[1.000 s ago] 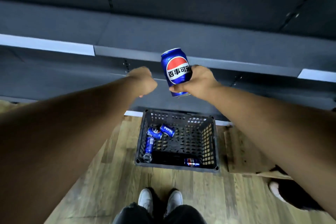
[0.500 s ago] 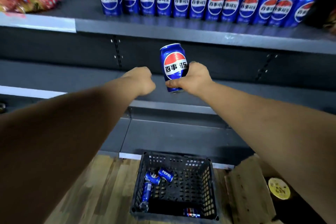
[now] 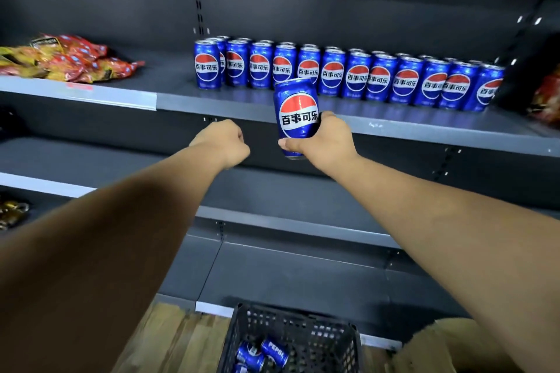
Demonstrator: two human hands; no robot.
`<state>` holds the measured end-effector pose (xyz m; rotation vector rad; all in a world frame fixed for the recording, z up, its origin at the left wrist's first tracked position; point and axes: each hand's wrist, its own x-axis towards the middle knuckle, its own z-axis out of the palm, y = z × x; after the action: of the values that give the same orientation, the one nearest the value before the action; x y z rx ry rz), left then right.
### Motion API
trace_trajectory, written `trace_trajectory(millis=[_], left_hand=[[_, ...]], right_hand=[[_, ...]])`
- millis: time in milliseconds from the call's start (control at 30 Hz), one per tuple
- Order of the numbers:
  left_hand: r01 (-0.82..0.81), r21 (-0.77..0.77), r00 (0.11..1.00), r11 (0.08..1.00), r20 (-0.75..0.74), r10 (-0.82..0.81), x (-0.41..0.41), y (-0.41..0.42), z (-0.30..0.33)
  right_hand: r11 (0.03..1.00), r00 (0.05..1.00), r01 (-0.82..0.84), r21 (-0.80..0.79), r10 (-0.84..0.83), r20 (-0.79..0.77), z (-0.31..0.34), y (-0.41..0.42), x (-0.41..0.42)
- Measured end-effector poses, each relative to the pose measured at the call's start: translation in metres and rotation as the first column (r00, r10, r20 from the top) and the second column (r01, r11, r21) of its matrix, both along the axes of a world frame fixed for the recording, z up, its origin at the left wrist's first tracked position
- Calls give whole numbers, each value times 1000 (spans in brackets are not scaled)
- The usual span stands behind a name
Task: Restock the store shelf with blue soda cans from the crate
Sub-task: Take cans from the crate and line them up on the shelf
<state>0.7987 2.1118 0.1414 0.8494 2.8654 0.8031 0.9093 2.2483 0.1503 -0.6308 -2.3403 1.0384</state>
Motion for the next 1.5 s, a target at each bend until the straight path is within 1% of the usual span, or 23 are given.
trace_trajectory(millis=[167, 333, 433, 567, 700, 933, 1100, 1233, 1367, 1500], left_hand=[[-20, 17, 1000, 1000, -5, 20, -32, -1, 5], [-12, 55, 999, 998, -45, 15, -86, 2, 11], [0, 79, 998, 997, -64, 5, -128, 3, 12], [7, 173, 994, 985, -112, 12, -188, -2, 17], [14, 199, 993, 980, -116, 9, -236, -9, 22], [69, 206, 996, 976, -78, -54, -298, 4, 14], [116, 173, 992, 978, -73, -105, -324, 15, -1], [134, 186, 989, 973, -95, -118, -338, 21, -8], [133, 191, 988, 973, -106, -115, -346, 22, -9], [151, 191, 987, 970, -84, -137, -349, 26, -9]], right_hand=[[999, 999, -1, 33, 2, -50, 9, -5, -29], [1000, 994, 17, -4, -17, -110, 14, -11, -85], [998, 989, 64, -29, -67, -134, 18, -14, -126], [992, 977, 120, -46, -126, -173, 23, -16, -179], [986, 972, 155, -57, -163, -171, 30, -16, -224], [973, 970, 199, -121, -213, -114, 22, -7, -289], [956, 964, 245, -161, -258, -66, 8, -1, -313], [947, 961, 267, -181, -276, -29, -1, 6, -328], [957, 968, 253, -144, -251, 28, -5, 12, -334], [965, 965, 249, -83, -240, 110, -4, 16, -338]])
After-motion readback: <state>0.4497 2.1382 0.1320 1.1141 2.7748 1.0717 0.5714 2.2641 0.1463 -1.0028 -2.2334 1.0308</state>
